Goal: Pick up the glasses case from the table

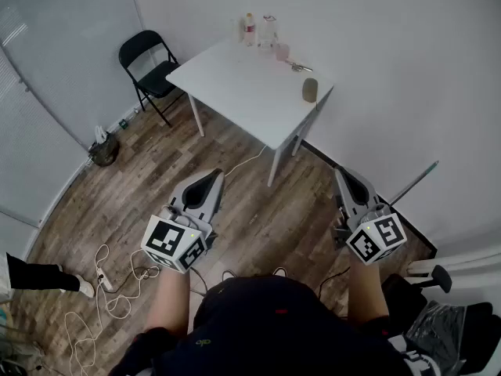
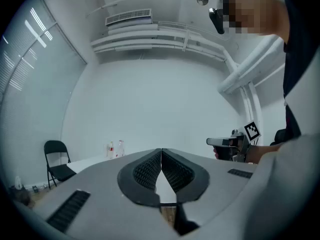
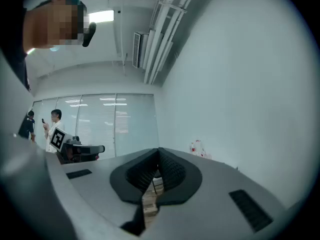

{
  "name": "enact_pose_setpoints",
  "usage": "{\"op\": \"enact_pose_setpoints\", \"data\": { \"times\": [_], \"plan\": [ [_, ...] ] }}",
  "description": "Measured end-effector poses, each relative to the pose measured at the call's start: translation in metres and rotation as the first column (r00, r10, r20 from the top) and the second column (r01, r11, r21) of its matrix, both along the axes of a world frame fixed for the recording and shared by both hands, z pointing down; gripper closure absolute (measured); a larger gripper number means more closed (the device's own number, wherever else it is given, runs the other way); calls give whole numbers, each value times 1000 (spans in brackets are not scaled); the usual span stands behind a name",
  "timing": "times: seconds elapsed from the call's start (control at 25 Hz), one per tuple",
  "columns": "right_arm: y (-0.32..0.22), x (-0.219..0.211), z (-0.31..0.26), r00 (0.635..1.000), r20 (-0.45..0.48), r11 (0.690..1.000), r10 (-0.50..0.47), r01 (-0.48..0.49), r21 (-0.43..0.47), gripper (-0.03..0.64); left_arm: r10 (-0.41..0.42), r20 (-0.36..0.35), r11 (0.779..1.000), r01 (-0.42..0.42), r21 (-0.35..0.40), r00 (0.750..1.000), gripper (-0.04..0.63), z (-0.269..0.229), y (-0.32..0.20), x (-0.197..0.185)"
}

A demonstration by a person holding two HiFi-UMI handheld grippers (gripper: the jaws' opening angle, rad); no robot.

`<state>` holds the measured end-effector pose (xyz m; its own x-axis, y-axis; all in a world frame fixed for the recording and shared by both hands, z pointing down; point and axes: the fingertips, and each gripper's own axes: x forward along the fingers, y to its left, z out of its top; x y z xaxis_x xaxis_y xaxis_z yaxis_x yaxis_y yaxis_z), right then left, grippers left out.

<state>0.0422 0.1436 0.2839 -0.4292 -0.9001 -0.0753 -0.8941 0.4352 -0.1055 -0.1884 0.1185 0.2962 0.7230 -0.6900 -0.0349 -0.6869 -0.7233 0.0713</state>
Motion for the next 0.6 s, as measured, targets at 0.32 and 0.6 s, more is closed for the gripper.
{"op": "enact_pose_setpoints", "data": {
  "times": [0.32,0.6],
  "plan": [
    [5,-5,2,1000,-7,1000,-7,7,-13,597,11,-10,1000,-12,-17,1000,572,0,6,1],
    [10,-3,1,1000,21,1000,-12,12,6,597,14,-24,999,-15,-30,1000,572,0,9,2]
  ]
}}
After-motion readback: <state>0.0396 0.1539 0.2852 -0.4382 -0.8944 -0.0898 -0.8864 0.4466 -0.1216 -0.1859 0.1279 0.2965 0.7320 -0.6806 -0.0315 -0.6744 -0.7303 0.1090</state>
